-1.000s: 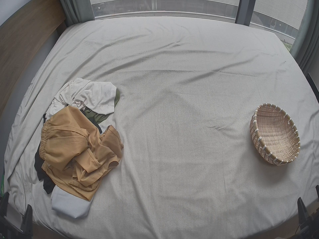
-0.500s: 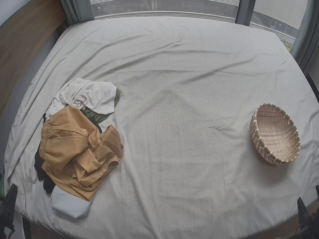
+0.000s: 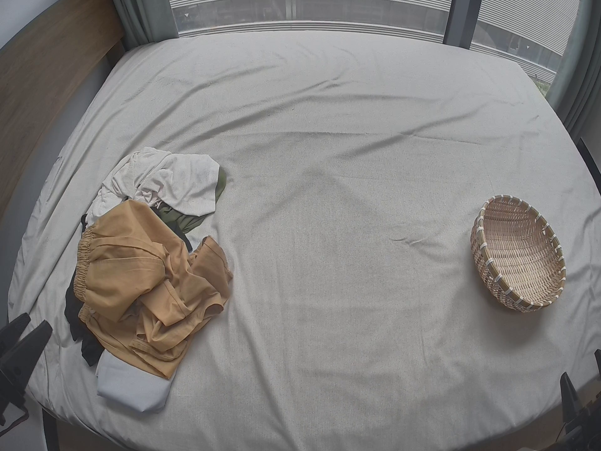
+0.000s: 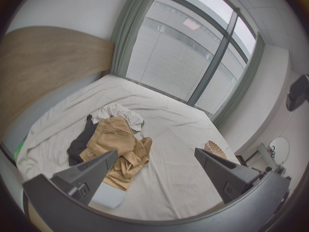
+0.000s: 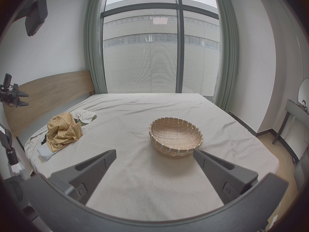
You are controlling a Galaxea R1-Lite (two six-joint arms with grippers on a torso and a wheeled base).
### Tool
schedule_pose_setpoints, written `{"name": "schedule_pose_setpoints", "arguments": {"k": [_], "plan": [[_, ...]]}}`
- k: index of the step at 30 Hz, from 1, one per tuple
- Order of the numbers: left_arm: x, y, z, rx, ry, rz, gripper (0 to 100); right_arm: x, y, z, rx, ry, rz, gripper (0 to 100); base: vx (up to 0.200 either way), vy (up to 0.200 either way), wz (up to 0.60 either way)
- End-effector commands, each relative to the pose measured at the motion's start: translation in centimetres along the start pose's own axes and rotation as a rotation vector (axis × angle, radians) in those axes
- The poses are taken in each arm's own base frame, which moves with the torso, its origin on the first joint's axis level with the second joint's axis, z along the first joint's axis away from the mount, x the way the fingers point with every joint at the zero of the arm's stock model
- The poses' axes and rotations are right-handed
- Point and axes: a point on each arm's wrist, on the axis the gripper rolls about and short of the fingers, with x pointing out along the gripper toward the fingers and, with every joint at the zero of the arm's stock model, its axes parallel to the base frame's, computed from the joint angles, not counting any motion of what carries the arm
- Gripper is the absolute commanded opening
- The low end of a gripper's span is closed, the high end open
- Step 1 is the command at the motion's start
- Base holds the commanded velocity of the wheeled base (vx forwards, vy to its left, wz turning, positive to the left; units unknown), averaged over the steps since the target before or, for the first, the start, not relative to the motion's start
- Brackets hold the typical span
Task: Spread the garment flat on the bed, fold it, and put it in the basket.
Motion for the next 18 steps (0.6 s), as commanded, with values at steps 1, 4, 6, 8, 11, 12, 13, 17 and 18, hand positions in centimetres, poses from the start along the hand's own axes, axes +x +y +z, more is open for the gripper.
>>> {"name": "schedule_pose_setpoints", "arguments": {"k": [1, 4, 6, 8, 11, 12, 13, 17, 18], "plan": [[1.9, 0.2, 0.1, -0.070, 0.082, 0.024, 100, 0.0, 0.0, -0.5, -0.001, 0.002, 0.000, 100, 0.000, 0.000, 0.00], [2.7, 0.4, -0.2, -0.110, 0.132, 0.013, 100, 0.0, 0.0, -0.5, -0.001, 0.002, 0.000, 100, 0.000, 0.000, 0.00], [3.3, 0.5, -0.4, -0.134, 0.171, 0.004, 100, 0.0, 0.0, -0.5, -0.001, 0.002, 0.002, 100, 0.000, 0.000, 0.00], [3.7, 0.5, -0.5, -0.144, 0.196, 0.002, 100, 0.0, 0.0, -0.5, -0.001, 0.002, 0.002, 100, 0.000, 0.000, 0.00], [4.8, 0.7, -0.6, -0.164, 0.250, 0.014, 100, 0.0, 0.0, -0.5, -0.001, 0.002, 0.002, 100, 0.000, 0.000, 0.00], [5.3, 0.8, -0.7, -0.170, 0.265, 0.020, 100, 0.0, 0.0, -0.5, -0.001, 0.002, 0.002, 100, 0.000, 0.000, 0.00], [5.6, 0.9, -0.7, -0.176, 0.271, 0.022, 100, 0.0, 0.0, -0.5, -0.001, 0.002, 0.002, 100, 0.000, 0.000, 0.00], [7.3, 1.3, -1.1, -0.193, 0.293, 0.029, 100, 0.0, 0.0, -0.5, -0.001, 0.002, 0.002, 100, 0.000, 0.000, 0.00], [7.8, 1.5, -1.2, -0.196, 0.295, 0.027, 100, 0.0, 0.0, -0.5, -0.001, 0.002, 0.002, 100, 0.000, 0.000, 0.00]]}}
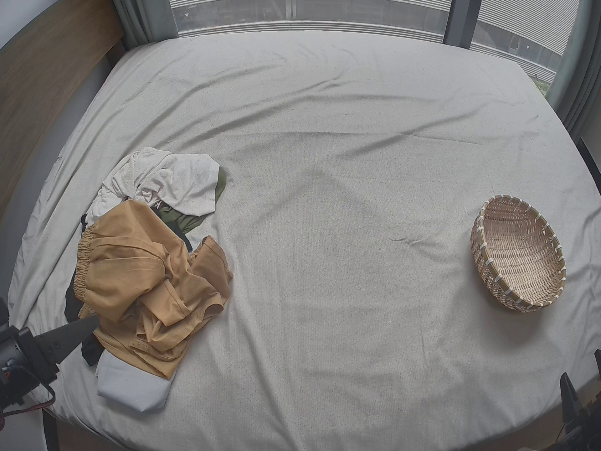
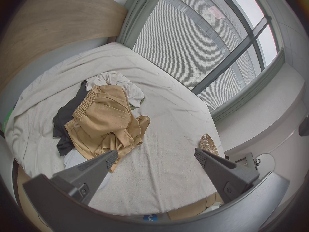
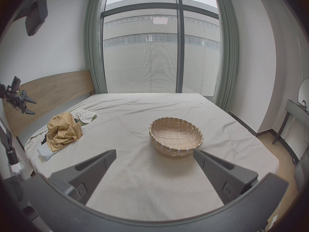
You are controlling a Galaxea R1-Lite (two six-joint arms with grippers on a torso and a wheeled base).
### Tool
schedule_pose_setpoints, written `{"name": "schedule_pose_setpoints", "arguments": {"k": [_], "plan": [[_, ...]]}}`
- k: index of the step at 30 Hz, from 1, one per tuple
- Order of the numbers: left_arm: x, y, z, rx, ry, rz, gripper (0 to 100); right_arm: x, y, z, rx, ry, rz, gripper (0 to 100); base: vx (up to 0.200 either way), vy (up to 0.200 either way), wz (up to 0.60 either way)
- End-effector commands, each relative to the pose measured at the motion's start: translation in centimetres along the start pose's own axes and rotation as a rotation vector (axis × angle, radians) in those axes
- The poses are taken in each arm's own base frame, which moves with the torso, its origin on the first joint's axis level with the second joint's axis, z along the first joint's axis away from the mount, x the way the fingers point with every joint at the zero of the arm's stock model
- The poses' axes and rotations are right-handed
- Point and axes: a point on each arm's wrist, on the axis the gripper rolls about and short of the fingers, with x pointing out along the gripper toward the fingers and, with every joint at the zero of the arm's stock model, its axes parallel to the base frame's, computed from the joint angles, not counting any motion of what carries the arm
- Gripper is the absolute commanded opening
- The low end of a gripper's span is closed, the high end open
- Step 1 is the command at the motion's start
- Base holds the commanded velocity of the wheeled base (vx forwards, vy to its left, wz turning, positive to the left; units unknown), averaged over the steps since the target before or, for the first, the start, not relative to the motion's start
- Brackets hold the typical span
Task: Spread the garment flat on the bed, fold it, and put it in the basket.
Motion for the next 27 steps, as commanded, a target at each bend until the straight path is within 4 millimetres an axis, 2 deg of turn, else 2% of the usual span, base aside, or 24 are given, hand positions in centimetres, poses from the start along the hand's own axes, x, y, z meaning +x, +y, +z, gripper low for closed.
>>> {"name": "schedule_pose_setpoints", "arguments": {"k": [1, 8, 14, 27], "plan": [[3.0, 1.1, -0.3, -0.035, 0.087, 0.036, 100, 0.0, 0.0, -0.5, 0.000, 0.001, 0.001, 100, 0.000, 0.000, 0.00], [5.5, 2.3, -1.1, -0.055, 0.151, 0.073, 100, 0.0, 0.0, -0.5, 0.000, 0.001, 0.001, 100, 0.000, 0.000, 0.00], [6.6, 3.1, -2.0, -0.073, 0.197, 0.072, 100, 0.0, 0.0, -0.5, 0.000, 0.001, 0.002, 100, 0.000, 0.000, 0.00], [8.5, 5.4, -2.3, -0.157, 0.289, 0.113, 100, 0.0, 0.0, -0.5, 0.000, 0.001, 0.002, 100, 0.000, 0.000, 0.00]]}}
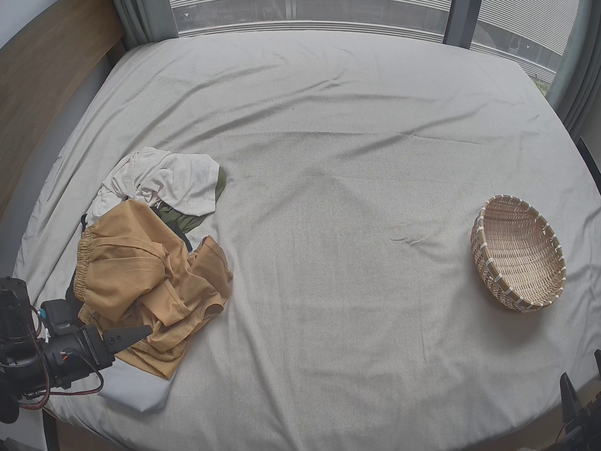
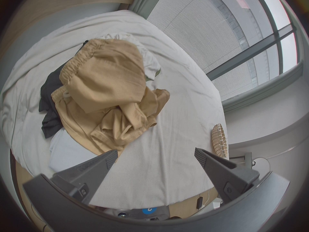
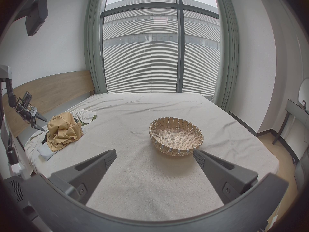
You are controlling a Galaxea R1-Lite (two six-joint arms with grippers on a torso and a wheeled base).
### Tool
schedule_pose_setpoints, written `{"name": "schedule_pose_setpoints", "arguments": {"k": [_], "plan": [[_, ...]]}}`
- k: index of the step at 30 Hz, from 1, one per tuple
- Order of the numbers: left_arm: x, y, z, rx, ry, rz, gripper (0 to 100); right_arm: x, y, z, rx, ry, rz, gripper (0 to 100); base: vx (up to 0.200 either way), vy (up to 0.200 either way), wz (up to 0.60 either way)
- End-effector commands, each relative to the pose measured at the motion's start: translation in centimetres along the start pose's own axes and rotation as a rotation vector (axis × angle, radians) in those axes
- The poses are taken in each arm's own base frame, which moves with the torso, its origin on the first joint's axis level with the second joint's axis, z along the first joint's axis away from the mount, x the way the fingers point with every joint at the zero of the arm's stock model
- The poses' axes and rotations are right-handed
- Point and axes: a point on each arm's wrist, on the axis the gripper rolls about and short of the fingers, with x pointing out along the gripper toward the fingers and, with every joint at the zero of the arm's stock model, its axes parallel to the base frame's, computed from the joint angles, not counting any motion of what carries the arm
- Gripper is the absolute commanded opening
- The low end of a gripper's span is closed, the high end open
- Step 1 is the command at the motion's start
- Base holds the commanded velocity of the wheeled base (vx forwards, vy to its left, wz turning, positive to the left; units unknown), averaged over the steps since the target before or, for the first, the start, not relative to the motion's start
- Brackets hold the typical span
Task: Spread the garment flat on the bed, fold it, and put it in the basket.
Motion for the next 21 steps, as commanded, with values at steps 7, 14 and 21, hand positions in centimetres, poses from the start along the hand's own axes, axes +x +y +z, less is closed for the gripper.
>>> {"name": "schedule_pose_setpoints", "arguments": {"k": [7, 14, 21], "plan": [[2.4, 1.5, -0.2, -0.057, 0.104, 0.062, 100, 0.0, 0.0, -0.5, 0.000, 0.001, 0.001, 100, 0.000, 0.000, 0.00], [4.0, 2.2, 0.0, -0.056, 0.107, 0.070, 100, 0.0, 0.0, -0.5, 0.000, 0.001, -0.001, 100, 0.000, 0.000, 0.00], [6.0, 3.6, -0.6, -0.073, 0.153, 0.106, 100, 0.0, 0.0, -0.5, 0.000, 0.001, 0.001, 100, 0.000, 0.000, 0.00]]}}
